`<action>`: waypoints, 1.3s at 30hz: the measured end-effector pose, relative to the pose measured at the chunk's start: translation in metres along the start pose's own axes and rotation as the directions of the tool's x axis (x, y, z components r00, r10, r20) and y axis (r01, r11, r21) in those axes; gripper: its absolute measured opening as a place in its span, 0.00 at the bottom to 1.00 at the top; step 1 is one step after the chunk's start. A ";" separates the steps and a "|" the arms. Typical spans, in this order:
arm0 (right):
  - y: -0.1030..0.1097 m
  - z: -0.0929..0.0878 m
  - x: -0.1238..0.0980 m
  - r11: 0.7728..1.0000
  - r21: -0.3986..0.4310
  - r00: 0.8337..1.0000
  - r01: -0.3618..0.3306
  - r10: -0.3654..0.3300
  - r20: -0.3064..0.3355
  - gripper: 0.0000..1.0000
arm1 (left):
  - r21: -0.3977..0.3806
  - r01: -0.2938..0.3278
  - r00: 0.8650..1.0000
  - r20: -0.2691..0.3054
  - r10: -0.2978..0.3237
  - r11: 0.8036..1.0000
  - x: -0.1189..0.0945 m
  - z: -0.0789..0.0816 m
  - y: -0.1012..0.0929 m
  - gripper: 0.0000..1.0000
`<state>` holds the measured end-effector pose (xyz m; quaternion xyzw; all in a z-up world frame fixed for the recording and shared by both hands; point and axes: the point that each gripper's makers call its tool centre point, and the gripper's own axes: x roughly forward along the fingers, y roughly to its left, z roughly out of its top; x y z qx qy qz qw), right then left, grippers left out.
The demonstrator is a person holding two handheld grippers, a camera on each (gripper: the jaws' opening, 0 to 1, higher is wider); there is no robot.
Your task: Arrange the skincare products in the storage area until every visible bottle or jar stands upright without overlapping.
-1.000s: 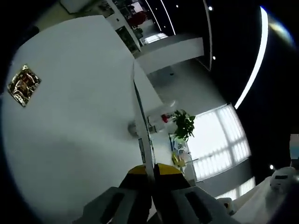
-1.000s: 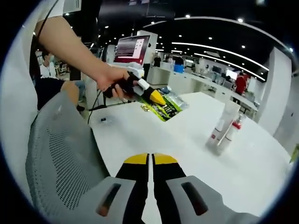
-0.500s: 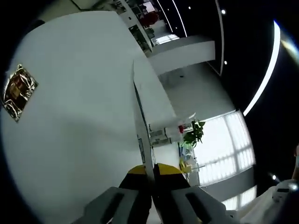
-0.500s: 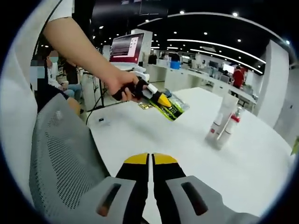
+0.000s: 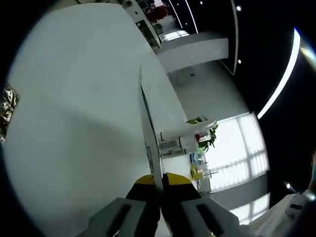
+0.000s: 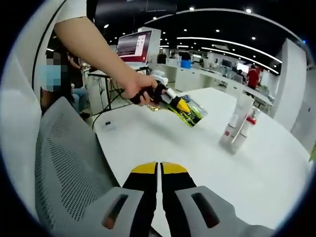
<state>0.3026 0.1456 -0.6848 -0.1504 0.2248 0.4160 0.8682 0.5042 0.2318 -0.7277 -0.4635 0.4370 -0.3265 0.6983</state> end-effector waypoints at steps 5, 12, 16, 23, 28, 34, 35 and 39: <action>0.001 -0.002 0.001 1.000 0.013 1.000 -0.011 0.011 -0.011 0.00 | -0.002 -0.001 1.000 0.018 0.001 1.000 0.014 -0.004 -0.002 0.02; 0.010 -0.004 0.003 0.999 0.000 0.999 -0.048 0.048 -0.024 0.00 | -0.008 0.018 1.000 0.023 -0.018 1.000 0.016 0.003 -0.003 0.02; 0.011 -0.004 0.004 0.998 0.012 0.998 -0.061 0.061 -0.027 0.00 | -0.006 0.009 1.000 0.023 -0.009 1.000 0.015 0.006 0.003 0.02; 0.019 0.001 0.003 0.995 0.012 0.995 -0.097 0.097 -0.008 0.00 | -0.005 0.013 1.000 -0.002 -0.013 1.000 0.020 0.009 0.013 0.02; 0.016 -0.001 0.004 0.997 0.007 0.997 -0.080 0.081 -0.021 0.00 | -0.012 0.018 0.999 -0.027 -0.018 1.000 0.029 0.002 0.012 0.02; 0.015 -0.004 0.005 0.997 0.007 0.996 -0.080 0.080 -0.038 0.00 | -0.004 0.009 0.999 -0.047 -0.009 1.000 0.039 0.009 0.017 0.02; 0.015 -0.005 0.005 0.997 0.007 0.996 -0.077 0.077 -0.042 0.00 | -0.005 0.009 0.999 -0.048 -0.009 1.000 0.041 0.007 0.015 0.02; 0.012 -0.005 0.005 0.998 0.011 0.997 -0.066 0.067 -0.045 0.00 | -0.004 0.011 0.998 -0.059 -0.012 1.000 0.048 0.005 0.013 0.02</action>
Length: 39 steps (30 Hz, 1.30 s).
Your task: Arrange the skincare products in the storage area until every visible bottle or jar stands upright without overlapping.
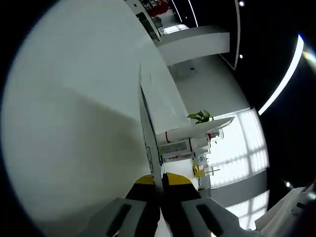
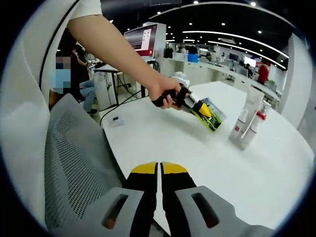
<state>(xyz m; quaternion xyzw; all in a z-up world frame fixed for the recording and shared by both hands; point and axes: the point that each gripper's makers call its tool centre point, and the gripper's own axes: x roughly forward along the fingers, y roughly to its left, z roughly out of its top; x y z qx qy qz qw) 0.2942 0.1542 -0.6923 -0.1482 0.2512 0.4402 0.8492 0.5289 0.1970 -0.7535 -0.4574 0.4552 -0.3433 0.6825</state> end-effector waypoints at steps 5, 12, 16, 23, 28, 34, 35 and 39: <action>-0.001 0.000 -0.001 1.000 0.001 1.000 0.007 -0.007 -0.003 0.00 | 0.020 -0.007 1.000 -0.014 0.007 1.000 0.008 0.002 -0.001 0.02; 0.000 -0.002 0.000 1.000 -0.027 1.000 0.011 -0.011 -0.019 0.00 | 0.014 -0.014 0.999 -0.034 0.014 1.000 0.021 -0.002 0.000 0.02; -0.004 -0.008 0.001 1.000 0.008 0.999 0.012 -0.012 -0.048 0.00 | 0.013 -0.008 0.999 -0.036 0.009 1.000 0.029 0.001 -0.002 0.02; 0.000 -0.009 0.002 1.000 -0.023 0.999 0.012 -0.014 -0.049 0.00 | 0.040 -0.073 0.994 -0.078 0.076 0.997 0.037 -0.003 0.009 0.02; -0.002 -0.009 0.002 1.000 -0.017 0.999 0.014 -0.015 -0.049 0.00 | 0.047 -0.090 0.992 -0.086 0.094 0.995 0.041 -0.002 0.008 0.02; 0.001 -0.011 0.002 0.999 -0.051 0.998 0.018 -0.020 -0.054 0.00 | 0.069 -0.176 0.980 -0.085 0.181 0.982 0.044 0.004 0.018 0.03; 0.003 -0.011 0.003 0.998 -0.068 0.998 0.012 -0.016 -0.058 0.00 | 0.058 -0.189 0.977 -0.091 0.193 0.980 0.044 0.003 0.017 0.03; 0.005 -0.011 0.002 0.997 -0.083 0.998 0.010 -0.015 -0.056 0.00 | 0.057 -0.245 0.964 -0.095 0.250 0.968 0.042 0.006 0.022 0.06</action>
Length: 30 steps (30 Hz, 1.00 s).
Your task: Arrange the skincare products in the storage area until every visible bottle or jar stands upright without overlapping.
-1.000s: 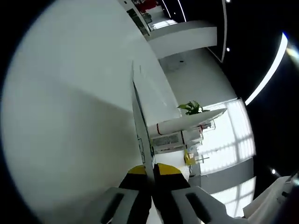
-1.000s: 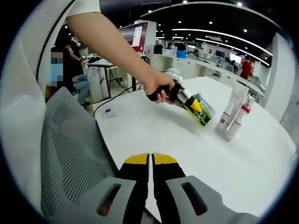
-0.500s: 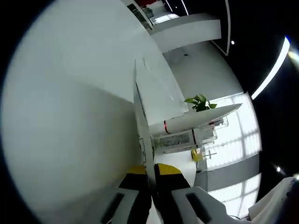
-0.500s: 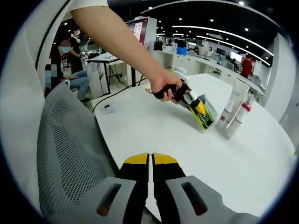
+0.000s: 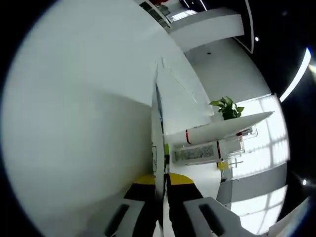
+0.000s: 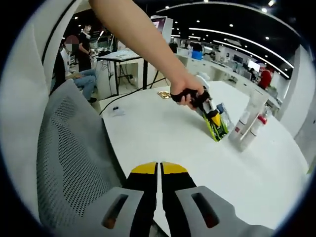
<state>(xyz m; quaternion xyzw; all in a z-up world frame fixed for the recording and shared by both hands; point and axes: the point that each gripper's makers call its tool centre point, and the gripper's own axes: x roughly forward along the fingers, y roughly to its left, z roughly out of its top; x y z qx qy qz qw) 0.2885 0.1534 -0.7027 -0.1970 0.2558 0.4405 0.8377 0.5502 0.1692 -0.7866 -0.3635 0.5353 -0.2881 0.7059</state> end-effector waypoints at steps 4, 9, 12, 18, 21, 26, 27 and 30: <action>0.002 -0.003 0.001 1.000 -0.018 1.000 0.002 -0.003 -0.017 0.00 | -0.023 -0.048 0.999 0.002 0.048 0.999 -0.002 -0.002 0.004 0.12; 0.004 -0.003 0.001 0.999 -0.047 1.000 0.000 -0.001 -0.018 0.00 | -0.020 -0.094 0.996 0.005 0.094 0.995 -0.005 0.000 0.008 0.14; 0.003 -0.002 0.000 0.999 -0.038 1.000 0.005 -0.005 -0.016 0.00 | 0.015 -0.125 0.992 0.005 0.125 0.992 -0.009 0.001 0.009 0.17; 0.004 -0.001 -0.001 0.999 -0.050 1.000 0.006 -0.007 -0.012 0.00 | 0.049 -0.179 0.984 0.016 0.178 0.983 -0.014 0.004 0.016 0.18; 0.003 -0.001 -0.001 0.999 -0.045 1.000 0.009 -0.010 -0.009 0.00 | 0.055 -0.191 0.982 0.023 0.190 0.980 -0.015 0.006 0.018 0.18; 0.003 0.000 -0.002 0.998 -0.055 1.000 0.012 -0.012 -0.005 0.00 | 0.140 -0.247 0.969 0.028 0.245 0.959 -0.022 0.011 0.024 0.22; 0.003 0.000 -0.002 0.998 -0.055 1.000 0.012 -0.012 -0.005 0.00 | 0.158 -0.257 0.967 0.035 0.254 0.954 -0.024 0.014 0.024 0.24; 0.002 0.000 -0.002 0.998 -0.064 1.000 0.017 -0.017 -0.004 0.00 | 0.202 -0.282 0.959 0.064 0.274 0.938 -0.030 0.023 0.022 0.28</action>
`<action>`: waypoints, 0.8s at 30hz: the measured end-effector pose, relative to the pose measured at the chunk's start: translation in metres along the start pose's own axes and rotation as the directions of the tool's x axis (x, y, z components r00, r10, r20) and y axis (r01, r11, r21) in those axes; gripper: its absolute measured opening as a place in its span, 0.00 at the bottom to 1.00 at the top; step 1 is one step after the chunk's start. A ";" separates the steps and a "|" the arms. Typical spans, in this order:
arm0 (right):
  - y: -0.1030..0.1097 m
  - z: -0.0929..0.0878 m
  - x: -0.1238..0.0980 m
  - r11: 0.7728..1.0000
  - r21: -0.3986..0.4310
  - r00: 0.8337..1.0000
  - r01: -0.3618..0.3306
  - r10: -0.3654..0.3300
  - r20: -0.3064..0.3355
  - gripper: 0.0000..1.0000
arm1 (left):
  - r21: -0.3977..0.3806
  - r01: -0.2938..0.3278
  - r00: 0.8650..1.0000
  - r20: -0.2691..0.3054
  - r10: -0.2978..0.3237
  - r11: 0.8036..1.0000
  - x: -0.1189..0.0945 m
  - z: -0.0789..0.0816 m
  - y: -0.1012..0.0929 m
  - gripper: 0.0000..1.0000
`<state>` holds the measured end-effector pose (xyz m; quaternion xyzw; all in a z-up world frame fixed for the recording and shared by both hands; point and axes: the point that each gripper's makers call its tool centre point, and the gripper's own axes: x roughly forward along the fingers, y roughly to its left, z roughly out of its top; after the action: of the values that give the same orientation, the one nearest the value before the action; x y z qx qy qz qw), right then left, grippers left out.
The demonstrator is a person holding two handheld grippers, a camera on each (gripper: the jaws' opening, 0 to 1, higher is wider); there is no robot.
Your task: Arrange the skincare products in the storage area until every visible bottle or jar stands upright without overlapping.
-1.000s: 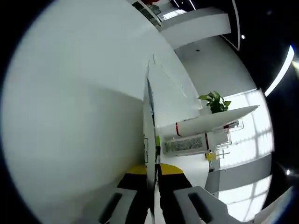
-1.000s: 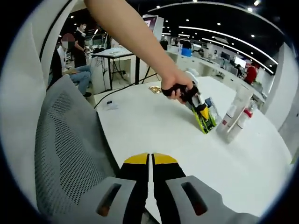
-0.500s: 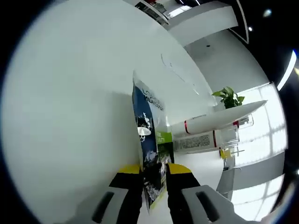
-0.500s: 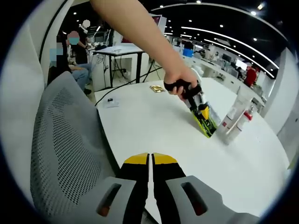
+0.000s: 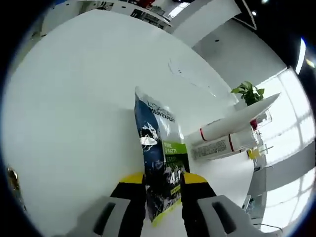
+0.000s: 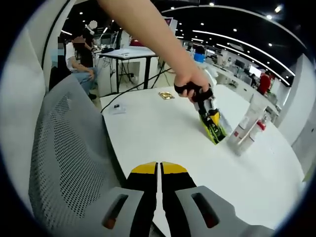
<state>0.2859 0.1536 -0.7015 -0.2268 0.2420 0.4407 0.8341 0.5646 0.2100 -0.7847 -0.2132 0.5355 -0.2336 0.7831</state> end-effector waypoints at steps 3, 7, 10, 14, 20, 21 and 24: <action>0.000 0.000 0.000 1.000 0.003 1.000 0.003 -0.003 0.000 0.00 | 0.068 -0.023 1.000 -0.020 0.024 0.997 -0.002 0.001 0.001 0.29; -0.001 0.000 0.000 1.000 -0.001 1.000 0.005 -0.005 0.000 0.00 | 0.127 -0.057 0.997 -0.039 0.063 0.990 -0.002 -0.004 0.004 0.30; -0.001 0.000 0.000 1.000 -0.001 1.000 0.006 -0.006 0.002 0.00 | 0.176 -0.080 0.995 -0.038 0.088 0.981 -0.002 -0.008 0.008 0.39; -0.001 0.000 -0.001 1.000 0.001 1.000 0.007 -0.007 0.005 0.00 | 0.256 -0.119 0.990 -0.039 0.133 0.959 -0.005 -0.011 0.015 0.46; -0.001 0.000 -0.001 1.000 0.002 1.000 0.006 -0.006 0.003 0.00 | 0.482 -0.202 0.979 0.064 0.196 0.853 -0.011 0.009 0.014 0.42; 0.000 0.000 -0.001 1.000 0.003 1.000 0.005 -0.005 0.003 0.00 | 0.515 -0.200 0.979 0.073 0.190 0.833 -0.009 0.011 0.011 0.40; 0.000 0.000 0.000 1.000 0.001 1.000 0.003 -0.003 0.003 0.00 | 0.626 -0.225 0.970 0.074 0.231 0.746 -0.002 0.012 0.010 0.29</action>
<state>0.2855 0.1531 -0.7014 -0.2262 0.2408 0.4395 0.8353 0.5769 0.2200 -0.7848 0.1292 0.4514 -0.3030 0.8293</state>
